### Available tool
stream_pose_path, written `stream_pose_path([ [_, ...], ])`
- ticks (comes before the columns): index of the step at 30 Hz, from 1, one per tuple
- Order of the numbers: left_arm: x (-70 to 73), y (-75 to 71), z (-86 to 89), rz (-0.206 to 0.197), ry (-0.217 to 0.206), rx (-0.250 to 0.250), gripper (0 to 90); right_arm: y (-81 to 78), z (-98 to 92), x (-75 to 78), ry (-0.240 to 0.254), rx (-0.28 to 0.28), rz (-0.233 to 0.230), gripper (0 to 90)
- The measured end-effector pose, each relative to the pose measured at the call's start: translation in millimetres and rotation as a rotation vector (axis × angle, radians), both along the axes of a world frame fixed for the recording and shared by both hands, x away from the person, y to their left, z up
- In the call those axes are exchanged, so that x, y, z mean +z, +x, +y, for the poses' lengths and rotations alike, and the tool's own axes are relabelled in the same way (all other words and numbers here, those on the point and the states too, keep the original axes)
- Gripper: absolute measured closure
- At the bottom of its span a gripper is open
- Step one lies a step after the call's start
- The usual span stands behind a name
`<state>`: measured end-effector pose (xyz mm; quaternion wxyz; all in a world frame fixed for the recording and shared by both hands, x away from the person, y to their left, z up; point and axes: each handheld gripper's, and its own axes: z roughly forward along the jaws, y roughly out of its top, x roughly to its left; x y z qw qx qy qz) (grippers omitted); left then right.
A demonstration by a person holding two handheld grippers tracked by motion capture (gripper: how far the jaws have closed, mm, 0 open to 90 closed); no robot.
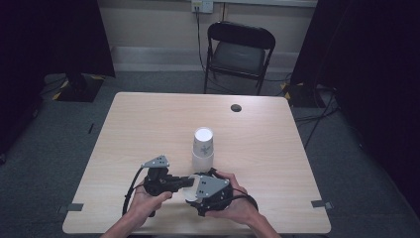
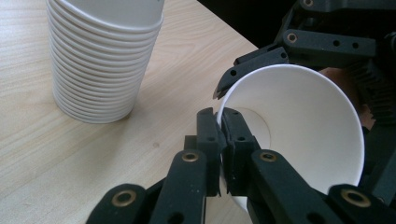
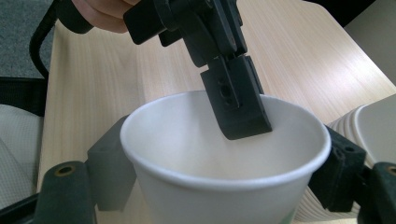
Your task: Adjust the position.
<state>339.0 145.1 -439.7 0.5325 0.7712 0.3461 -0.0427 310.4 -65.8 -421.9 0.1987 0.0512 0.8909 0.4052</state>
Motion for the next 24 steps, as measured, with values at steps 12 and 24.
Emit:
stream_pose_path([
  [12, 3.3, -3.3, 0.8, -0.045, -0.015, 0.013, 78.7, 3.1, -6.1, 4.2, 0.061, -0.013, 0.036, 26.7],
  [24, 11.0, -3.7, 9.5, -0.089, -0.038, 0.049, 76.2, 8.1, -12.4, 5.8, 0.096, -0.043, 0.075, 26.5],
])
